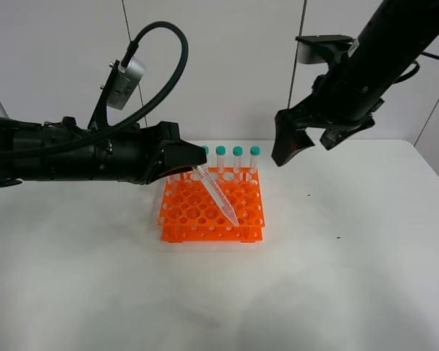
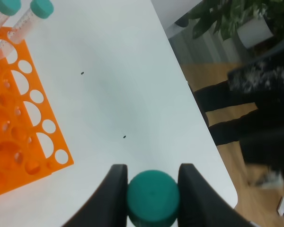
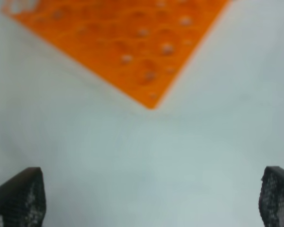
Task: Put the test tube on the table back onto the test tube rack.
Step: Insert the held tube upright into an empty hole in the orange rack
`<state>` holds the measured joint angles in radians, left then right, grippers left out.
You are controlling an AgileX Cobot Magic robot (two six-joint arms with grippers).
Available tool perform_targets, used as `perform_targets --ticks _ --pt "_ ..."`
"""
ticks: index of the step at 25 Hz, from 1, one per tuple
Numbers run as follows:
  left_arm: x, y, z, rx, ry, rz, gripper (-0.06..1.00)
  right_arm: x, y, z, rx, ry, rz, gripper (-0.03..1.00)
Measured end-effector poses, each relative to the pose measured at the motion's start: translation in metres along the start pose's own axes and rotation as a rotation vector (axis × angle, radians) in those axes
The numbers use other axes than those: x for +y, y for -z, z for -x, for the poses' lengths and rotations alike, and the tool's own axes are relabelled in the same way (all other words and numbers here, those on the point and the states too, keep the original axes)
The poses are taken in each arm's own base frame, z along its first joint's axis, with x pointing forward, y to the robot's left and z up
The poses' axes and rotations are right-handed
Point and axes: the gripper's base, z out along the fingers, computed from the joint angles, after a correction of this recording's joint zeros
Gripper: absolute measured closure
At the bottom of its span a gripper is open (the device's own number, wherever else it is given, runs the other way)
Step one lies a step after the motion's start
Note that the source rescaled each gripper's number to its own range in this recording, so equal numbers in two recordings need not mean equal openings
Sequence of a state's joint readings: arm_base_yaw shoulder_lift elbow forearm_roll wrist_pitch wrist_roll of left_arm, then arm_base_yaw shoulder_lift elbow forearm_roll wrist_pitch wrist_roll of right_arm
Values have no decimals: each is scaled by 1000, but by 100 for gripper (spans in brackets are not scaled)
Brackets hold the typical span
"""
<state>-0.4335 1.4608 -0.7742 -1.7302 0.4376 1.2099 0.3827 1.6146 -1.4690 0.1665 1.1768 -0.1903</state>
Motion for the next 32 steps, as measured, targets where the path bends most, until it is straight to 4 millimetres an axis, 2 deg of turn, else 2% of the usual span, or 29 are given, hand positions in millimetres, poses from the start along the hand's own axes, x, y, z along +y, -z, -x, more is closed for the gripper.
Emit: perform_targets --ticks 5,8,11,13,17,20,23,32 --pt "0 0 0 0 0 0 94 -60 10 -11 5 -131 -130 -3" --pt "0 0 0 0 0 1 94 -94 18 -24 22 -239 -177 -3" --pt "0 0 0 0 0 1 94 -114 23 -34 33 -310 -199 -3" --pt "0 0 0 0 0 1 94 -119 25 -38 35 -330 -204 -3" --pt "0 0 0 0 0 1 94 -119 23 -41 42 -365 -203 -3" --pt "0 0 0 0 0 1 94 -112 18 -57 82 -385 -191 -3" --pt "0 0 0 0 0 1 94 -98 10 -88 148 -395 -174 -3" --pt "0 0 0 0 0 1 94 -37 -10 -218 290 -421 -128 -3"
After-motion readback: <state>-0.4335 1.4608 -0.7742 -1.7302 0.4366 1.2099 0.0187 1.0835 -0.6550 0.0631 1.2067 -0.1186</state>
